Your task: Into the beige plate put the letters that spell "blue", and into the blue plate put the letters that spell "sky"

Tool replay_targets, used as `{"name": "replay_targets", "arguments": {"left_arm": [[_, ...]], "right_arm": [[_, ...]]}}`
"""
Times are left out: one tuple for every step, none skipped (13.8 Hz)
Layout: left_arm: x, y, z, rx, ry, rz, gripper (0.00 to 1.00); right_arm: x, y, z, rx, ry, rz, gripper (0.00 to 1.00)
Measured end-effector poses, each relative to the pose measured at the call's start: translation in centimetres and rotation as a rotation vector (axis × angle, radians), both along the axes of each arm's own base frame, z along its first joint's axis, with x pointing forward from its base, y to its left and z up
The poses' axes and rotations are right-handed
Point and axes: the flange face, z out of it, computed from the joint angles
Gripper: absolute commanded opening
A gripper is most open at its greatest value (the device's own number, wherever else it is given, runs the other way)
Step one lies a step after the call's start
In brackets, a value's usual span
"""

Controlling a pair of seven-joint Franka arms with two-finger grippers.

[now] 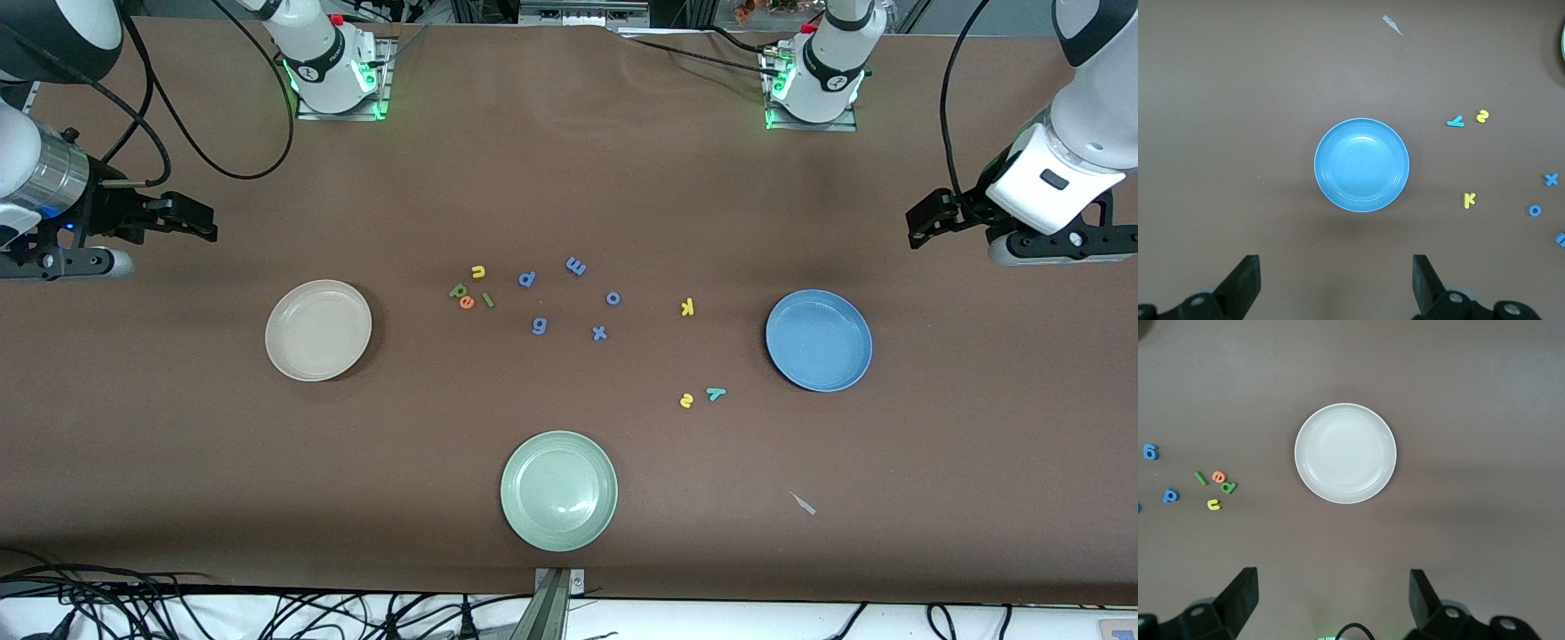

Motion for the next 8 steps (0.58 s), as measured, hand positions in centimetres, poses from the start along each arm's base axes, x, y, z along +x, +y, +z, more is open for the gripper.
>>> {"name": "replay_targets", "arguments": {"left_arm": [[0.00,0.00,0.00,0.000,0.000,0.000,1.00],[0.00,0.00,0.00,0.000,0.000,0.000,1.00],[0.00,0.00,0.00,0.000,0.000,0.000,1.00],[0.00,0.00,0.00,0.000,0.000,0.000,1.00],[0.00,0.00,0.00,0.000,0.000,0.000,1.00],[0.00,0.00,0.00,0.000,0.000,0.000,1.00],[0.00,0.00,0.00,0.000,0.000,0.000,1.00],[0.00,0.00,0.00,0.000,0.000,0.000,1.00]], "right_arm": [[0.00,0.01,-0.01,0.000,0.000,0.000,1.00],[-0.01,0.02,-0.05,0.000,0.001,0.000,1.00],[-0.02,0.03,-0.10,0.000,0.002,0.001,1.00],[-0.03,0.06,-0.16,0.000,0.003,0.001,1.00],[-0.04,0.09,-0.24,0.000,0.005,0.002,1.00],[-0.06,0.14,-0.35,0.000,0.007,0.002,1.00],[-0.08,0.19,-0.46,0.000,0.010,0.003,1.00],[-0.09,0.21,-0.51,0.000,0.011,0.004,1.00]]}}
